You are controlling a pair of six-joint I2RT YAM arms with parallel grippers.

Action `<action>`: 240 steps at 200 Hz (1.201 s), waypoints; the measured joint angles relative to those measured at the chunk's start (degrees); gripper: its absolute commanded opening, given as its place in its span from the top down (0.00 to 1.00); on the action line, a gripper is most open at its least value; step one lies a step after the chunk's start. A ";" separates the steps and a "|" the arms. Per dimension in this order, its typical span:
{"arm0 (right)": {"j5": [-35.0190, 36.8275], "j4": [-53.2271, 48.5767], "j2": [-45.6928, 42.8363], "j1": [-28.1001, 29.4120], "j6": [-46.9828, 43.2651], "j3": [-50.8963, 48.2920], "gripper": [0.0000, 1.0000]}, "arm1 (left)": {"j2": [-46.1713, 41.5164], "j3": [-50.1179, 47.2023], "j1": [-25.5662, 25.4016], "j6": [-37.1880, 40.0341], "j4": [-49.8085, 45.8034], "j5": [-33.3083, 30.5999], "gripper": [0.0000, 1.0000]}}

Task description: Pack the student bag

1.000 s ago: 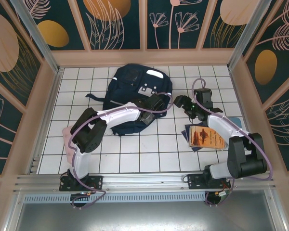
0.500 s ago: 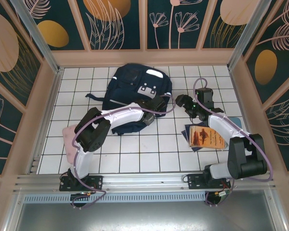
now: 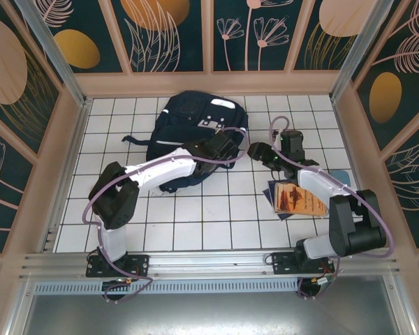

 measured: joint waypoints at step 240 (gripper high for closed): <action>-26.23 19.82 22.56 2.75 -23.54 9.99 0.50 | -6.19 -0.66 2.45 -1.44 1.42 -2.36 1.00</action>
